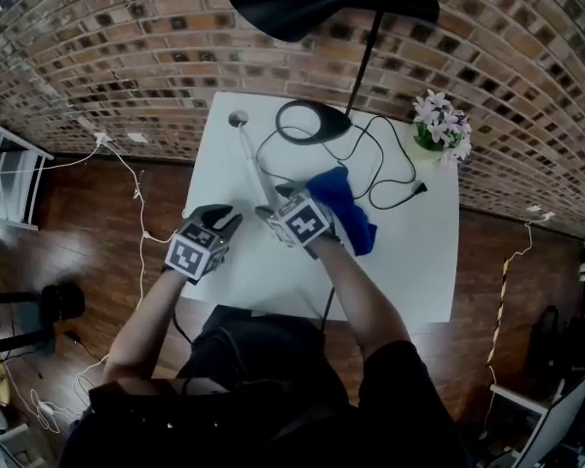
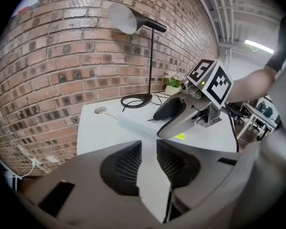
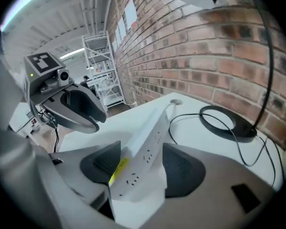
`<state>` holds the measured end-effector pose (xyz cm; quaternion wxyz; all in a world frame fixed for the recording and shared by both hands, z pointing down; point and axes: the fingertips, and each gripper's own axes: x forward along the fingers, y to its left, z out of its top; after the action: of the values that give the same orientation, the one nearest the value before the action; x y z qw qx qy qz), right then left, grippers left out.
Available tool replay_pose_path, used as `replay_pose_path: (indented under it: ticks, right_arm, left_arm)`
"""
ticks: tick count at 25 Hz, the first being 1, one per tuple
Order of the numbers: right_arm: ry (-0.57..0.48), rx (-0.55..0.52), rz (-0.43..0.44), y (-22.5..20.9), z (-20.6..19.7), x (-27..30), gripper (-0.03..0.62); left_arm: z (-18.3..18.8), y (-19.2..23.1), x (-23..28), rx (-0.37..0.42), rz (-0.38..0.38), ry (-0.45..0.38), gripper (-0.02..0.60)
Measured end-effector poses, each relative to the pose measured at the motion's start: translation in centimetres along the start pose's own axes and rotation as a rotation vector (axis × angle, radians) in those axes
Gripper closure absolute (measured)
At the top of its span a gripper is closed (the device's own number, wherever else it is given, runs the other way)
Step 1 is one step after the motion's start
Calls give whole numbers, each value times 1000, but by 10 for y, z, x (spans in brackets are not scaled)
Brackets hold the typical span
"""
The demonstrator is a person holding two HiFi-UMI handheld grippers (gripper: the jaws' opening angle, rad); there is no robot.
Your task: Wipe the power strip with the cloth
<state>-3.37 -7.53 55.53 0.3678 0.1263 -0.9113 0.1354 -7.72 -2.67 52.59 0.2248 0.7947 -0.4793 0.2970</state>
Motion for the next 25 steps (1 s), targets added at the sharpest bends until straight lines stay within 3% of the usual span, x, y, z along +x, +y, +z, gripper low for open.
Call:
replay_pose_path:
  ticks: [3, 5, 7, 9, 17, 22, 25]
  right_arm:
    - [38, -197, 18, 23, 8, 16, 332]
    - [89, -374, -50, 29, 6, 31, 376]
    - [159, -545, -143, 27, -1, 42, 376]
    - [192, -629, -195, 23, -8, 50, 373]
    - [155, -631, -213, 29, 4, 58, 381]
    - [121, -650, -237, 22, 13, 68, 382]
    - [94, -609, -279, 10, 26, 72, 396]
  left_arm:
    - [-2, 5, -2, -10, 24, 5, 492]
    - [0, 6, -2, -14, 24, 4, 492]
    - [-1, 11, 0, -2, 30, 12, 492]
    - [0, 16, 3, 1, 27, 9, 492]
    - [22, 46, 23, 21, 31, -68, 492]
    - [49, 47, 53, 90, -42, -93, 496]
    - [52, 57, 66, 87, -49, -94, 501]
